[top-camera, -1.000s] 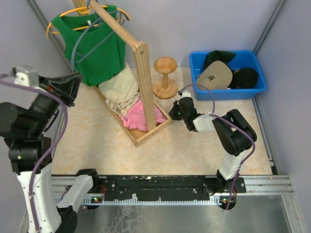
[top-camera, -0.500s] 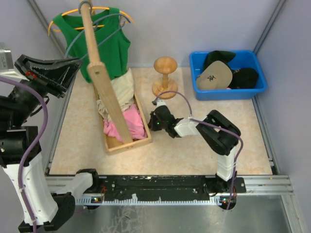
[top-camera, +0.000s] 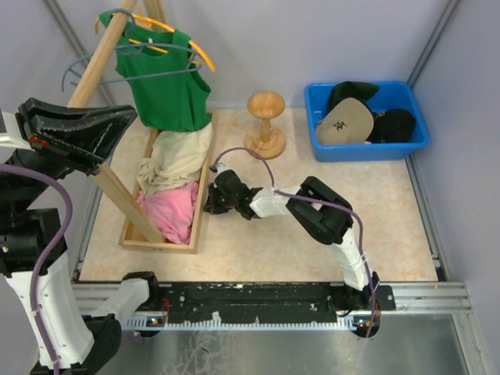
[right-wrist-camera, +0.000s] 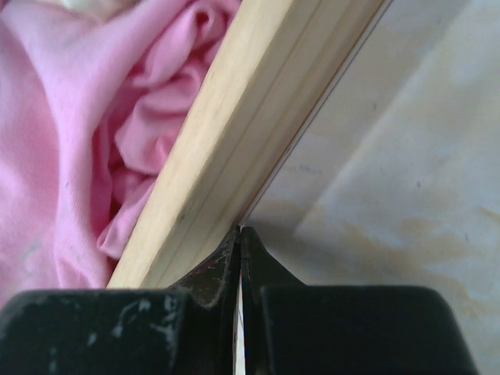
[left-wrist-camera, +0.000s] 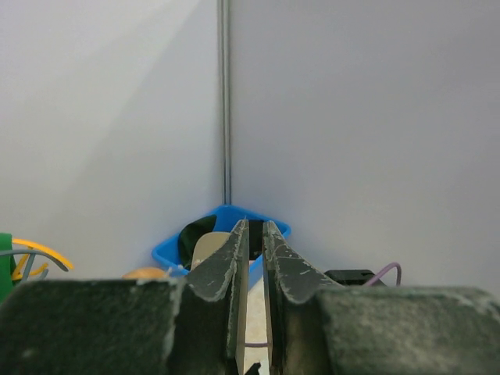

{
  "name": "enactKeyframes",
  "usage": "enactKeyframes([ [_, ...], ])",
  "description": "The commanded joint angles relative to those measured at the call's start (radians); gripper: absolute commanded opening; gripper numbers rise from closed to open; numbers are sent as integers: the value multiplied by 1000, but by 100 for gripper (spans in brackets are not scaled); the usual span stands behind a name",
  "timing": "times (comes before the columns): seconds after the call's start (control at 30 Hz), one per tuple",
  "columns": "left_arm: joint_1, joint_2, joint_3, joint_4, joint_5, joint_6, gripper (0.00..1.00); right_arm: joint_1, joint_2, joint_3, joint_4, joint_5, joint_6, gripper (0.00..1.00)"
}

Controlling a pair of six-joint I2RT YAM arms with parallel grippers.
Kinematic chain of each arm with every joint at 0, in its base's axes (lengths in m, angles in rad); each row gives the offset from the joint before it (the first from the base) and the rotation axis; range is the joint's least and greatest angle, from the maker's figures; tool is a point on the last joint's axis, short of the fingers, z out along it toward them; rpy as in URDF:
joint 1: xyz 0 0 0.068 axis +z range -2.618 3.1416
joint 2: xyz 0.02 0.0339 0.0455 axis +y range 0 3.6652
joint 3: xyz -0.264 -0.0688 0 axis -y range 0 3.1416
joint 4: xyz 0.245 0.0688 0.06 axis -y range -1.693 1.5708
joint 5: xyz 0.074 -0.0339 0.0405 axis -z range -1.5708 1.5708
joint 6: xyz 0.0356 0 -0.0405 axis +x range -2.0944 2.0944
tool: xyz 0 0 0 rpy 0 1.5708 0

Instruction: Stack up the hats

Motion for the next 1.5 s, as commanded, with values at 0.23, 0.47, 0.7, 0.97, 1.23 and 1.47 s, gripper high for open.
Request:
enactKeyframes([
  [0.23, -4, -127, -310, 67, 11, 12, 17, 7, 191, 334, -62, -17, 48, 0],
  [0.47, -5, -194, -440, 72, 0, -10, 15, 2, 316, 549, -115, -30, 61, 0],
  [0.7, -4, -204, -421, -2, -2, 17, 14, -37, 428, 728, -136, 15, 104, 0],
  [0.97, -4, -215, -412, -62, -6, 42, 14, -100, 517, 909, -178, 76, 148, 0],
  [1.23, -5, -214, -411, -92, -8, 67, 14, -157, 571, 989, -163, 118, 213, 0],
  [1.47, -5, -201, -413, -98, -5, 83, 14, -183, 672, 1126, -141, 123, 288, 0],
])
